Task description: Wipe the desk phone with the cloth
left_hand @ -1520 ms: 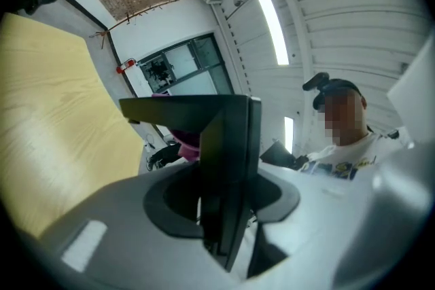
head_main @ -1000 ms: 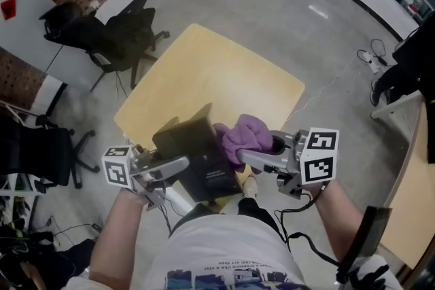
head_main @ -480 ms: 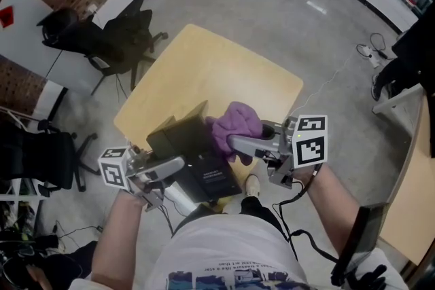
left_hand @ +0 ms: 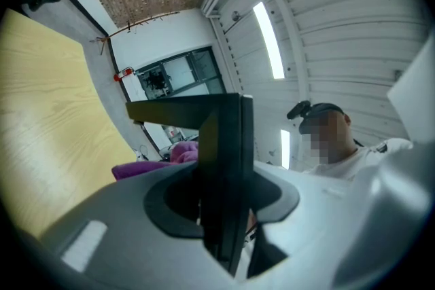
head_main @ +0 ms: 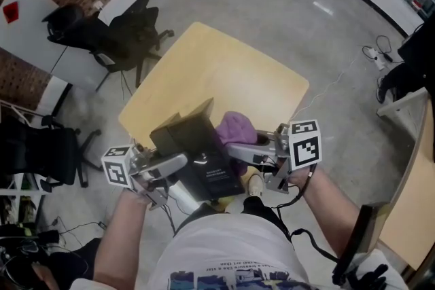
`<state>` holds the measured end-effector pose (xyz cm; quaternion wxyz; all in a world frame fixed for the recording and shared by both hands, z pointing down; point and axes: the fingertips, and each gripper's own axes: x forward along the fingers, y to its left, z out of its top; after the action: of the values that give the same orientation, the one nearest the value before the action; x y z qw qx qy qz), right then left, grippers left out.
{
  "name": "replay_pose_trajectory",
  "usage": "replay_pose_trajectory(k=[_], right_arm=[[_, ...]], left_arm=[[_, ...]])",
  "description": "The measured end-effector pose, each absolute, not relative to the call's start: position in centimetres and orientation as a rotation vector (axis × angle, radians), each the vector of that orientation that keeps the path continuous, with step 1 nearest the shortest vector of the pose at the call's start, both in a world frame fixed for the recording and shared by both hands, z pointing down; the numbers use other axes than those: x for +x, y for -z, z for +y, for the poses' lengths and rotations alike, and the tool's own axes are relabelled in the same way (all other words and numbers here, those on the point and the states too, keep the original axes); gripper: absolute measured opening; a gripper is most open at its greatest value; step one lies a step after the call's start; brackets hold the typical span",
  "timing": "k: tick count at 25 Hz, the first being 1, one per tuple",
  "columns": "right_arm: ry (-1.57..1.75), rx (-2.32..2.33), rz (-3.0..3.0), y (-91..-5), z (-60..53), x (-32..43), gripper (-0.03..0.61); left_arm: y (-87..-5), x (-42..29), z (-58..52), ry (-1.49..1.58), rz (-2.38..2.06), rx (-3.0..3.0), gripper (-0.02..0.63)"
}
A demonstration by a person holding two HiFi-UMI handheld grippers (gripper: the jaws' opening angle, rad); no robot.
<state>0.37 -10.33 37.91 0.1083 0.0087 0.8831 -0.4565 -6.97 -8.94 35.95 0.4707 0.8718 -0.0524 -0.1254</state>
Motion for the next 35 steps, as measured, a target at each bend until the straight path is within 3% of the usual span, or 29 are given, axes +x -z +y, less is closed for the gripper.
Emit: replay_pose_trajectory(k=[14,27,35], right_arm=[[1.369,-0.048,2.754,-41.7,-5.8,4.0,0.101],[0.798,-0.387,3.007,-32.2,-10.6,3.5,0.101],[0.97,-0.425,3.026,-36.6,-6.8,4.0,0.101]], left_arm=[[-35.8,-7.0,-9.9,0.322,-0.155,2.145,0.179],[-38.3,-6.5,-9.4,0.235,-0.2,2.119,0.179],[-38.7,-8.0,-10.9,0.3,-0.274,2.092,0.179]])
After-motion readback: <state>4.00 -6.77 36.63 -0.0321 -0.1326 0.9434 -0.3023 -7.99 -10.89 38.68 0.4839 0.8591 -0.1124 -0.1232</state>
